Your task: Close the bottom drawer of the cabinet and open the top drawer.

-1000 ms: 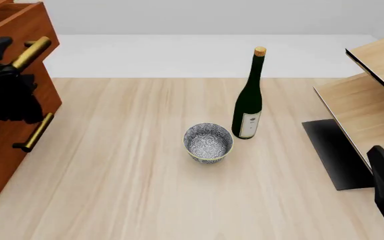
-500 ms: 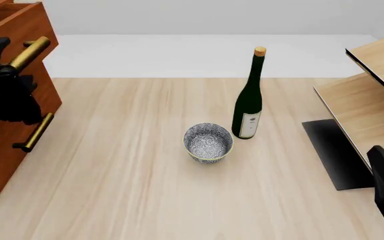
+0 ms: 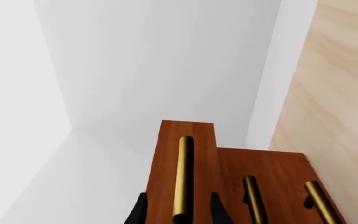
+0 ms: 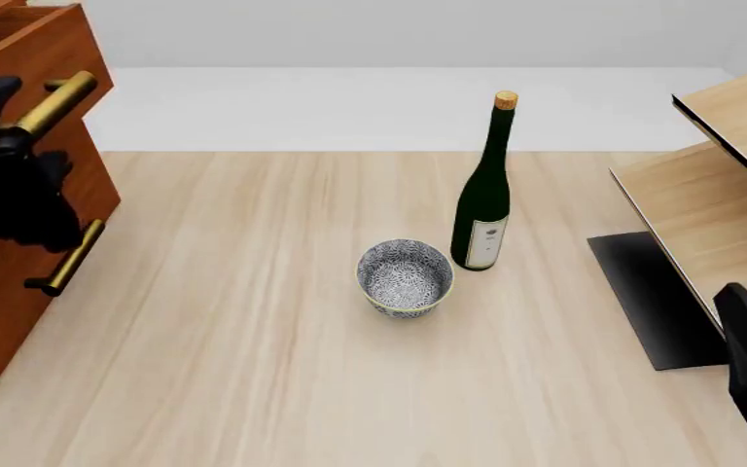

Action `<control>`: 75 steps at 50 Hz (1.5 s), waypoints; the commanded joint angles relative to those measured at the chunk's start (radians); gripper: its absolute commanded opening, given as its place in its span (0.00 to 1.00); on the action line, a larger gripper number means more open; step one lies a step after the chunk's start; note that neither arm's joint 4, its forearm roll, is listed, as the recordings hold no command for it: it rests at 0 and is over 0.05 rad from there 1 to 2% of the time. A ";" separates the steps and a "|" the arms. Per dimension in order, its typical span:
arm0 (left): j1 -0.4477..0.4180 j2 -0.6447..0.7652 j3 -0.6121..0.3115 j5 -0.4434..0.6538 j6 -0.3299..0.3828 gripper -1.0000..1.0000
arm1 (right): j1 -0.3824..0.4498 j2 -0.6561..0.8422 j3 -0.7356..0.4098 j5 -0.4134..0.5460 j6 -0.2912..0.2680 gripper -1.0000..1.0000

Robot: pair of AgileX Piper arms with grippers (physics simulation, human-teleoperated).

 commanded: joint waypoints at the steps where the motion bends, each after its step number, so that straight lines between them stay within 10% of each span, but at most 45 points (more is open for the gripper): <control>1: -0.015 -0.037 0.025 0.015 -0.003 1.00 | -0.001 0.000 -0.001 -0.001 -0.001 1.00; 41: -0.096 -0.381 0.097 0.272 -0.046 1.00 | -0.019 0.000 -0.003 -0.009 0.004 1.00; 75: -0.023 -0.376 -0.335 0.594 -0.389 1.00 | -0.023 -0.001 -0.010 -0.011 0.022 1.00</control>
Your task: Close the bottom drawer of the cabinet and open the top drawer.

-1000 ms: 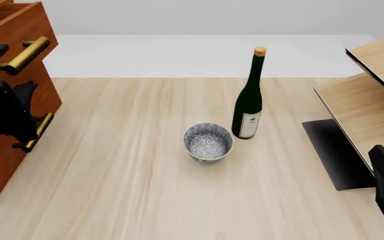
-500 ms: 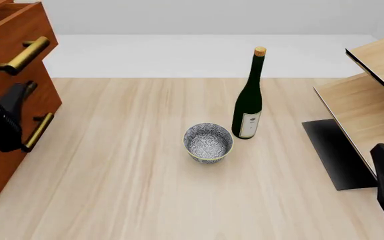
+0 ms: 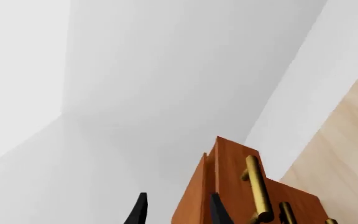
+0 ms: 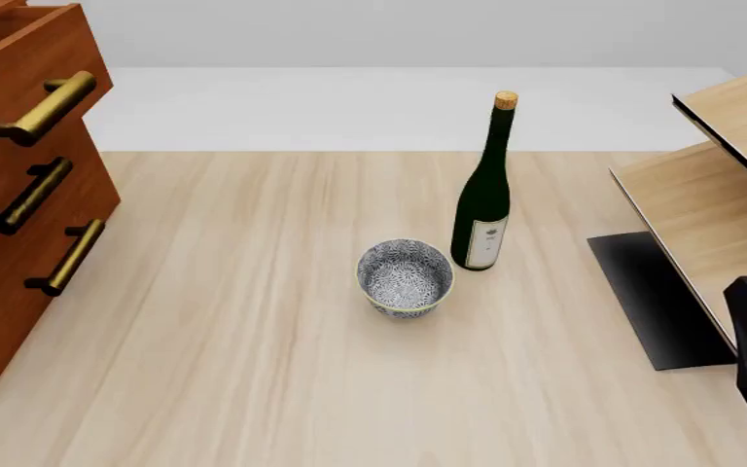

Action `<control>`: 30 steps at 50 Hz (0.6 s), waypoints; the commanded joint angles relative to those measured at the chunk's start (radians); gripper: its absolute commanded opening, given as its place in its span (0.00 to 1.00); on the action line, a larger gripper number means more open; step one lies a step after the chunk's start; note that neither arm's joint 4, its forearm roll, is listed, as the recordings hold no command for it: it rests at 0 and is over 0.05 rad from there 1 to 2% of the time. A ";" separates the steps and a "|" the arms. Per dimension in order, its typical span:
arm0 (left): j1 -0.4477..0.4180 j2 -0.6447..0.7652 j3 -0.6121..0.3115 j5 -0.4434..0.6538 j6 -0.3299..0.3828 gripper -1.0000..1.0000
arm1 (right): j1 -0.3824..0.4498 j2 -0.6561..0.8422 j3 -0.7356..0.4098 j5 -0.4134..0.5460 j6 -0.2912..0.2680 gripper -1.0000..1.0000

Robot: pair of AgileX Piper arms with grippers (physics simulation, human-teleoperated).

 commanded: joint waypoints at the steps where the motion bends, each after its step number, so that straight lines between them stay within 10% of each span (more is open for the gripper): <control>1: 0.050 0.035 -0.122 0.073 -0.122 1.00 | -0.002 0.000 -0.002 0.000 0.005 1.00; 20: 0.091 0.188 -0.581 0.670 -0.689 1.00 | -0.003 0.000 0.000 -0.001 0.007 1.00; 30: 0.068 0.257 -0.710 0.839 -0.850 1.00 | 0.005 0.000 -0.002 -0.003 0.010 1.00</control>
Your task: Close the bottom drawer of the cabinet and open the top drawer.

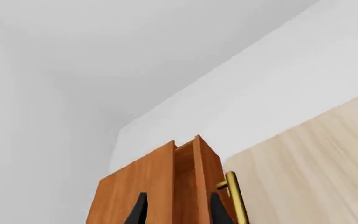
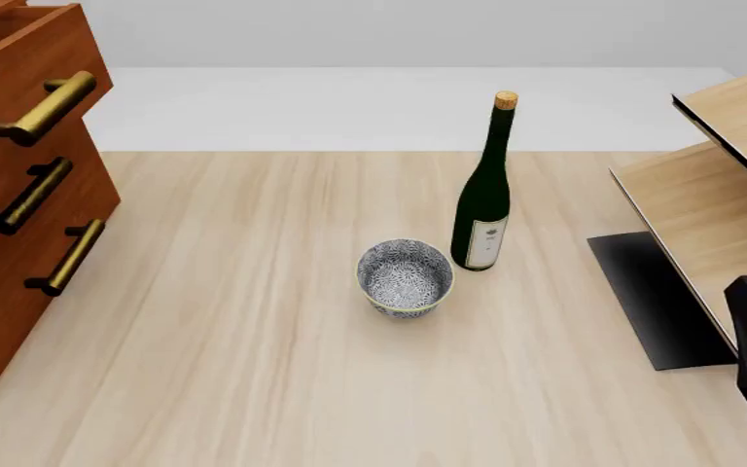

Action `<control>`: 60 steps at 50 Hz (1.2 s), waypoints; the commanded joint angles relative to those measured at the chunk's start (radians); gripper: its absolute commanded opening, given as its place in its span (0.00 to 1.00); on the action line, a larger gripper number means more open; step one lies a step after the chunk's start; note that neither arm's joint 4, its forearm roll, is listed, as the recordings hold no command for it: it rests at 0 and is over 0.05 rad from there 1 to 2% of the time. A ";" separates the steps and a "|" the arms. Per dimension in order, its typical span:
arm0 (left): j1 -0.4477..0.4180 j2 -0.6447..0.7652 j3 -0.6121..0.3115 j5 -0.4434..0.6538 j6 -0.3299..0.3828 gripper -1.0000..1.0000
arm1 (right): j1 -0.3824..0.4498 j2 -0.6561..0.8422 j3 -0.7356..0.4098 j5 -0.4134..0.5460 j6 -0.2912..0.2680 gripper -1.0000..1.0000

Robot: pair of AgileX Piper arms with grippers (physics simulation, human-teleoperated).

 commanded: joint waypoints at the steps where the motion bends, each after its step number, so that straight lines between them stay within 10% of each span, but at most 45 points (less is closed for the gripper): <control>1: -0.016 0.097 -0.190 0.234 -0.247 1.00 | 0.005 0.000 -0.001 -0.002 0.003 1.00; 26: 0.075 0.204 -0.156 0.270 -0.439 1.00 | 0.008 0.000 0.000 -0.002 -0.003 1.00; 60: 0.113 0.257 -0.035 0.187 -0.459 1.00 | 0.015 0.000 0.004 -0.004 -0.011 1.00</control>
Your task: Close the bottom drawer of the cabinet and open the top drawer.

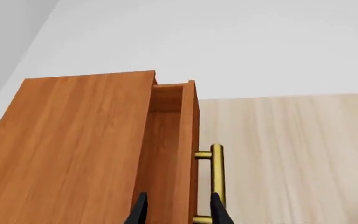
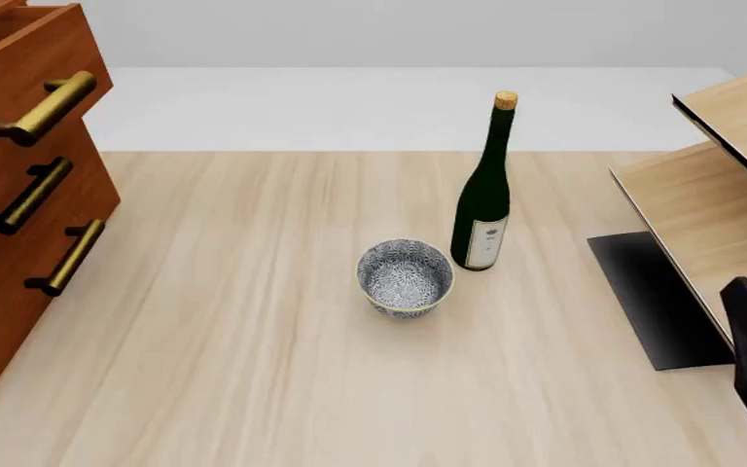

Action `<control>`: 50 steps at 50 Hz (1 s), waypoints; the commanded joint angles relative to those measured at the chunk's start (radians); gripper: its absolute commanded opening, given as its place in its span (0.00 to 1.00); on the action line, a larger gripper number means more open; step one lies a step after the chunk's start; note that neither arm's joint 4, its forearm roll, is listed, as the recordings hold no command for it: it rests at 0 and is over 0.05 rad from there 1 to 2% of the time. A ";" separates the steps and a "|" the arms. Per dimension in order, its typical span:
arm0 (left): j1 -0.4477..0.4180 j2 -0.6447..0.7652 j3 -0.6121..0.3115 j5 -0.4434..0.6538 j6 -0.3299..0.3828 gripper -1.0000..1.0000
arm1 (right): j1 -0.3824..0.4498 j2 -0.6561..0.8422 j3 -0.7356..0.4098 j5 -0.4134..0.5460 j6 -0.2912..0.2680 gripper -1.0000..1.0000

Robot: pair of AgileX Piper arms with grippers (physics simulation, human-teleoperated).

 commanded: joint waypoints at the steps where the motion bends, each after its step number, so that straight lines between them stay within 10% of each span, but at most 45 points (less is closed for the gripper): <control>1: 0.003 0.017 0.031 -0.021 -0.014 1.00 | 0.000 0.000 0.001 -0.001 -0.001 1.00; 50: -0.020 0.073 0.126 -0.072 -0.095 1.00 | 0.004 0.000 0.001 -0.002 -0.005 1.00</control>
